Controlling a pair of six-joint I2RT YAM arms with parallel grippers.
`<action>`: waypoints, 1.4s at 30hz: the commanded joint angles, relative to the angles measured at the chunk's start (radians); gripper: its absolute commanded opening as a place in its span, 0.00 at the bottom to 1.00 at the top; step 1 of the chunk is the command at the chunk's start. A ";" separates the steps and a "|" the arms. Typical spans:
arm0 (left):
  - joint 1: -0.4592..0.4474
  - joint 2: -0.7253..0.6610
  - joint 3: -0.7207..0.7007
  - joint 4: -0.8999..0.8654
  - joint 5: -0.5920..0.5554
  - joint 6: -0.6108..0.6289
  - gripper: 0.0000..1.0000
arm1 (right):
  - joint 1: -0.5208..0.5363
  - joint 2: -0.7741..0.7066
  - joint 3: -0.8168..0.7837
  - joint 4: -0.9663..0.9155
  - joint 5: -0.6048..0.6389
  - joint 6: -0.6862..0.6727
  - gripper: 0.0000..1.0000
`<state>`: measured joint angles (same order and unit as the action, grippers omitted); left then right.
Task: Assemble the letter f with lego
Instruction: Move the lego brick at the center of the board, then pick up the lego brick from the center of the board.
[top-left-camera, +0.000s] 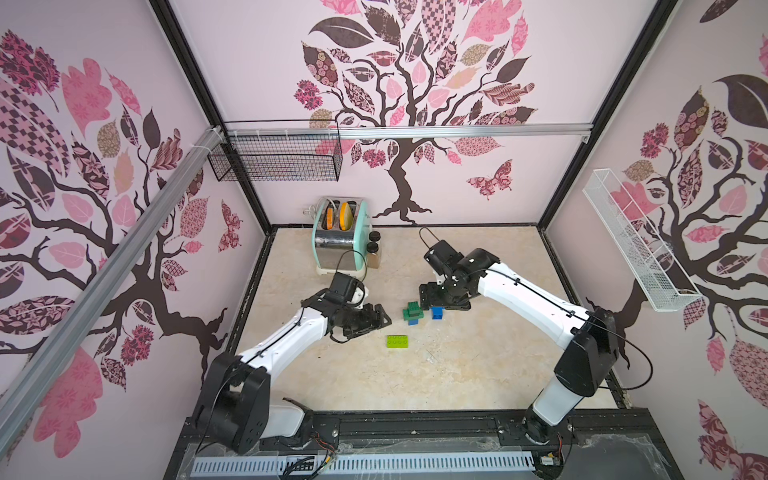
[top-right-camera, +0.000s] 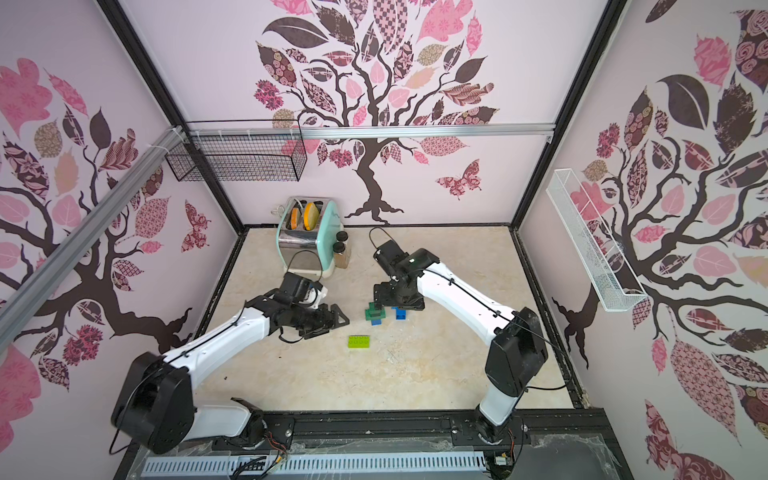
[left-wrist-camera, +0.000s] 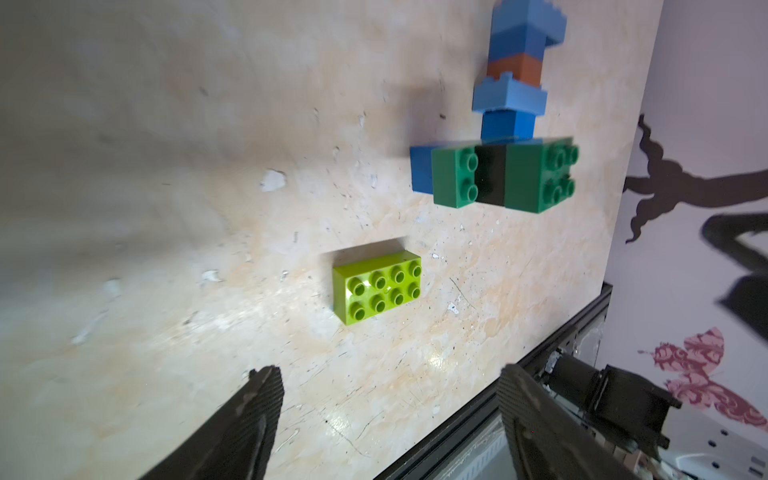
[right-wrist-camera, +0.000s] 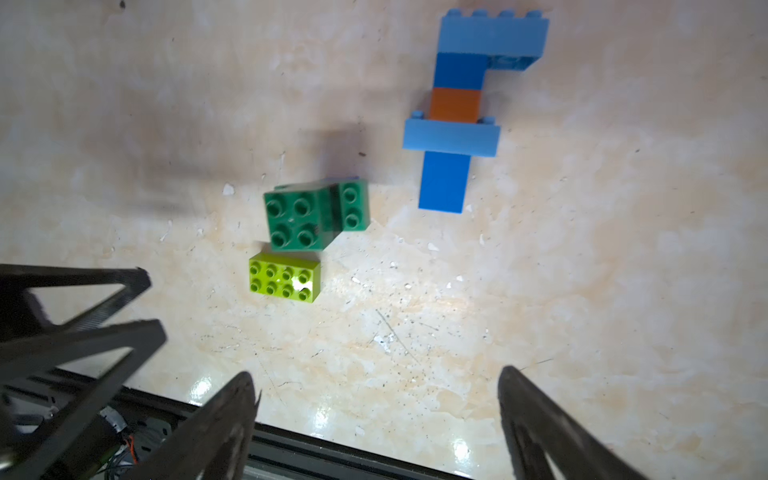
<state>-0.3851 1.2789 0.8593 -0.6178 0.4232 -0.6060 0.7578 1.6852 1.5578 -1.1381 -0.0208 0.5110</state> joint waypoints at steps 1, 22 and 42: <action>0.044 -0.089 0.005 -0.187 -0.129 -0.035 0.87 | 0.094 0.029 -0.002 0.030 0.039 0.085 0.93; 0.143 -0.157 -0.079 -0.233 -0.118 -0.017 0.90 | 0.235 0.271 -0.118 0.379 0.063 0.290 0.94; 0.142 -0.149 -0.075 -0.235 -0.136 -0.015 0.88 | 0.238 0.347 -0.064 0.353 0.062 0.280 0.77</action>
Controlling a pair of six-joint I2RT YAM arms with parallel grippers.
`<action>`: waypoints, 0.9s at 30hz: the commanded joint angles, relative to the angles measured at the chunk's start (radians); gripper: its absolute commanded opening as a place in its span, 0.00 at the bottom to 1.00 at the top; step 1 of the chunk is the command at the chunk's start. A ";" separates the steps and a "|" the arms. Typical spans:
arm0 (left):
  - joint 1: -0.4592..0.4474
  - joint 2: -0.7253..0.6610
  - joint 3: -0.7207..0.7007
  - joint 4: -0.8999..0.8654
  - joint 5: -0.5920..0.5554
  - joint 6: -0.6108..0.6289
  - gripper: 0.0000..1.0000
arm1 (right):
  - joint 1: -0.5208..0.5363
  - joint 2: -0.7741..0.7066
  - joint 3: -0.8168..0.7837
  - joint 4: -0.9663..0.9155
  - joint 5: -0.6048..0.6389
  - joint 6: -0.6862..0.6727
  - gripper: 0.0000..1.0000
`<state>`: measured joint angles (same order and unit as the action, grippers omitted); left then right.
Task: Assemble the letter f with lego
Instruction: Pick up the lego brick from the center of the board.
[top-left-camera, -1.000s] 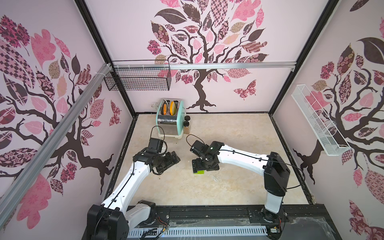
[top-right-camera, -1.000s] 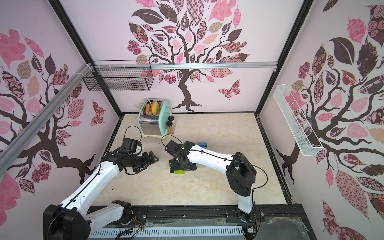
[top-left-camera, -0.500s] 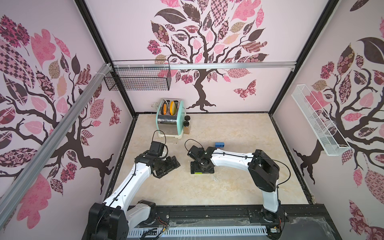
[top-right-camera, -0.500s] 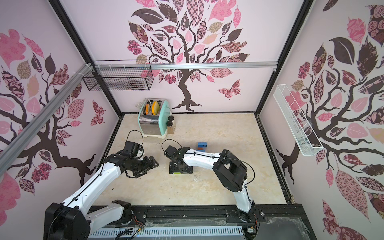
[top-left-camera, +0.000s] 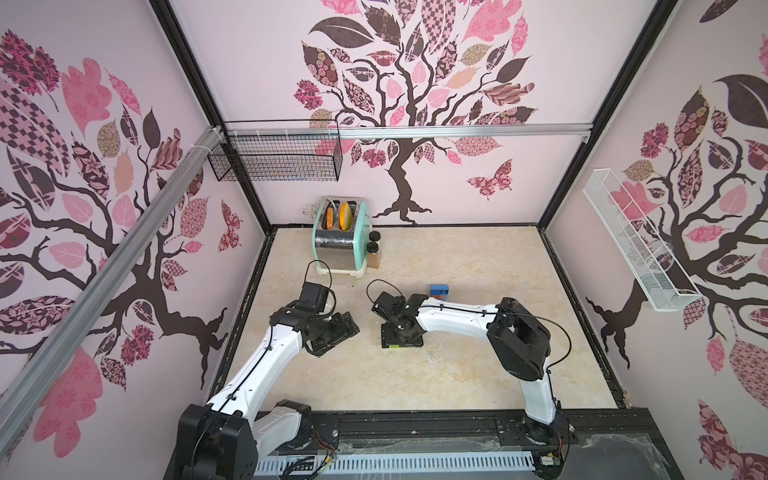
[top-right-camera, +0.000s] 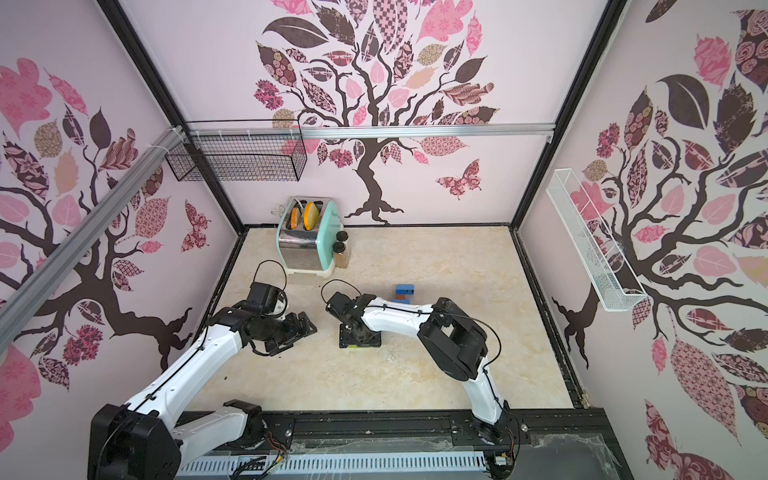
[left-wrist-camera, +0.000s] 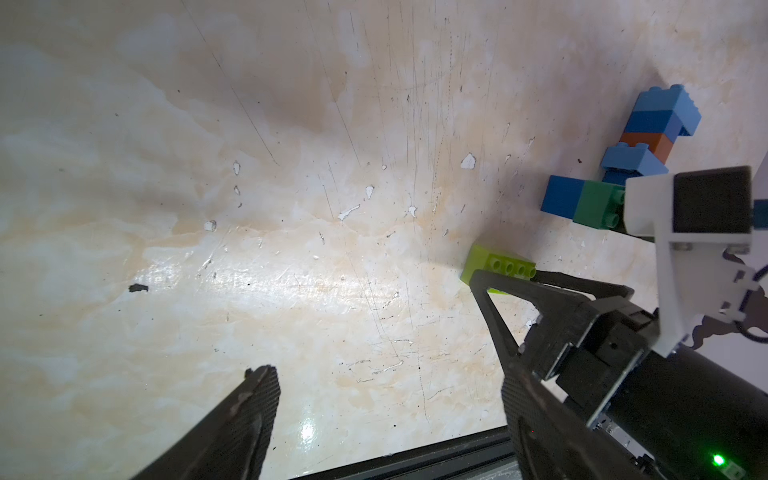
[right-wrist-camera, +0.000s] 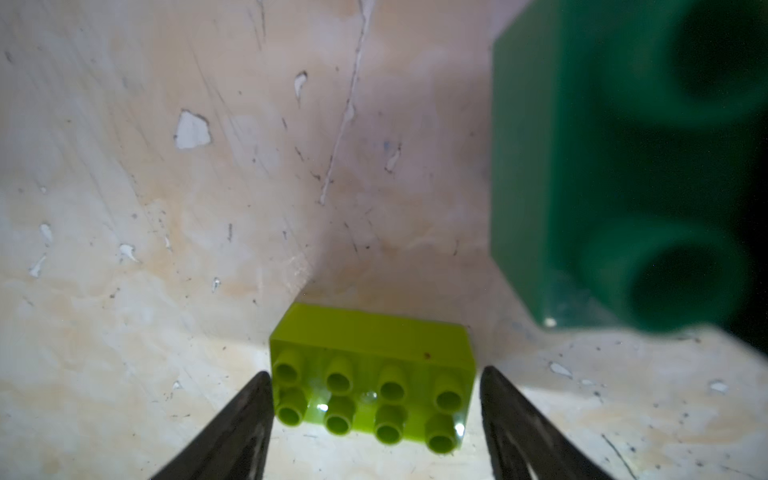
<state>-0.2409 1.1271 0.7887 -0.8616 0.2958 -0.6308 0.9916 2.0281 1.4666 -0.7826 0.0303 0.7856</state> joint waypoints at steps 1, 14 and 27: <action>-0.002 0.003 -0.005 0.010 -0.009 0.009 0.88 | 0.004 0.003 0.026 -0.003 0.011 0.006 0.77; -0.002 0.000 -0.008 0.011 -0.007 0.008 0.87 | 0.030 -0.004 0.018 -0.018 0.034 0.006 0.67; -0.002 -0.010 -0.014 0.016 -0.014 0.003 0.87 | 0.061 -0.059 0.009 -0.062 0.059 0.020 0.67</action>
<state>-0.2409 1.1267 0.7837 -0.8574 0.2920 -0.6315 1.0439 2.0171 1.4662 -0.8143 0.0650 0.7914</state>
